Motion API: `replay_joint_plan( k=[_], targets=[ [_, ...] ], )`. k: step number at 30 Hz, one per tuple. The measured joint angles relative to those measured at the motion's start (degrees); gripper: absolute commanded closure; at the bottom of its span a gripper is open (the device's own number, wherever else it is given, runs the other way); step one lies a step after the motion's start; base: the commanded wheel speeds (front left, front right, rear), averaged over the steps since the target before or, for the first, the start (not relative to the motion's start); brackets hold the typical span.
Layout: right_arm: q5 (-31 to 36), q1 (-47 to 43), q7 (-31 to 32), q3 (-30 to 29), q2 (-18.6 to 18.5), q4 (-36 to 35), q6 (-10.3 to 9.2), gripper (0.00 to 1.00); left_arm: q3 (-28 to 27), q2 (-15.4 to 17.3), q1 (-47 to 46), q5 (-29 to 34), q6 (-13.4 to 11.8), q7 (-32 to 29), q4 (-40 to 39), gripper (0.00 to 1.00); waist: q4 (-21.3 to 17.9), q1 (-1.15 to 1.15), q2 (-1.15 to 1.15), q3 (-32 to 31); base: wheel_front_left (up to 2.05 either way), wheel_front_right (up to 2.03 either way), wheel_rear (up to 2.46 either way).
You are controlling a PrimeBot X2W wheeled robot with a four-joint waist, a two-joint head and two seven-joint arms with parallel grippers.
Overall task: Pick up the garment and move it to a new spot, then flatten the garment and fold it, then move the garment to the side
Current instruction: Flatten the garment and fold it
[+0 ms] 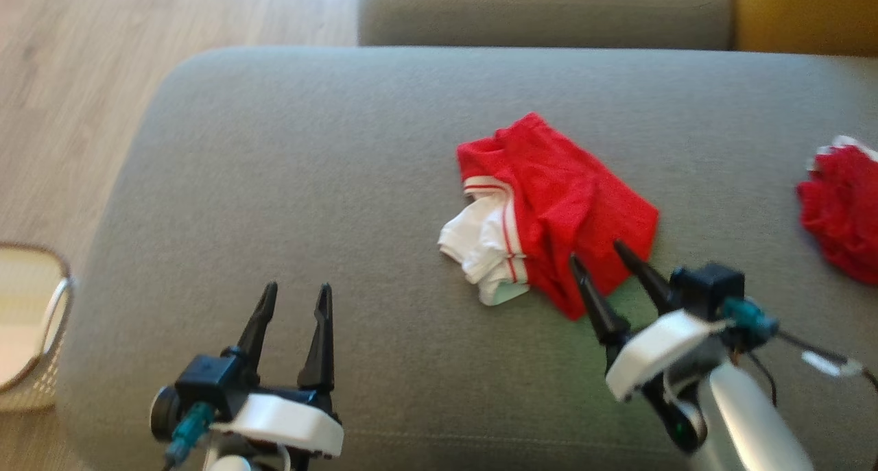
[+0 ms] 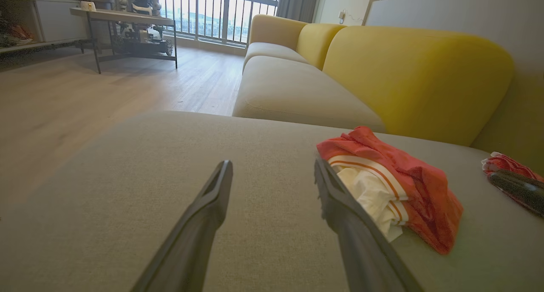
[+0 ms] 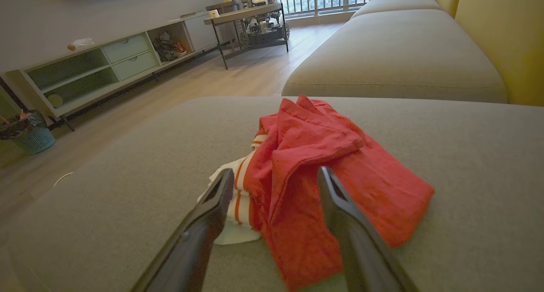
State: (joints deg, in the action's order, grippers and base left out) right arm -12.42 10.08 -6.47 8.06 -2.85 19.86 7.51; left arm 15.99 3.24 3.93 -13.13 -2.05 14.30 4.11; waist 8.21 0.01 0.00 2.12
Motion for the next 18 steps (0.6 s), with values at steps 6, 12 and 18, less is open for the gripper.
replay_joint_plan(
  k=[6,12,18],
  targets=[
    [-2.5,7.08,0.97,-2.96,-0.07,8.98,0.0,0.0,0.73,-0.1,-2.31,-0.16,-0.57,0.0,-0.27,0.0,3.93,0.0,0.0,2.64,0.0,0.0,0.0],
    [-5.16,10.75,1.46,-9.39,-0.22,17.84,0.0,0.0,1.85,-0.12,-2.33,-1.31,-1.27,0.0,-0.23,0.0,7.15,0.0,0.0,3.88,0.0,0.0,0.0],
    [-12.74,15.49,1.41,-9.25,-0.21,24.07,0.0,0.0,2.9,-0.13,-2.37,-1.89,-1.88,0.0,-0.14,0.0,9.8,0.0,0.0,4.65,0.0,0.0,0.0]
  ],
)
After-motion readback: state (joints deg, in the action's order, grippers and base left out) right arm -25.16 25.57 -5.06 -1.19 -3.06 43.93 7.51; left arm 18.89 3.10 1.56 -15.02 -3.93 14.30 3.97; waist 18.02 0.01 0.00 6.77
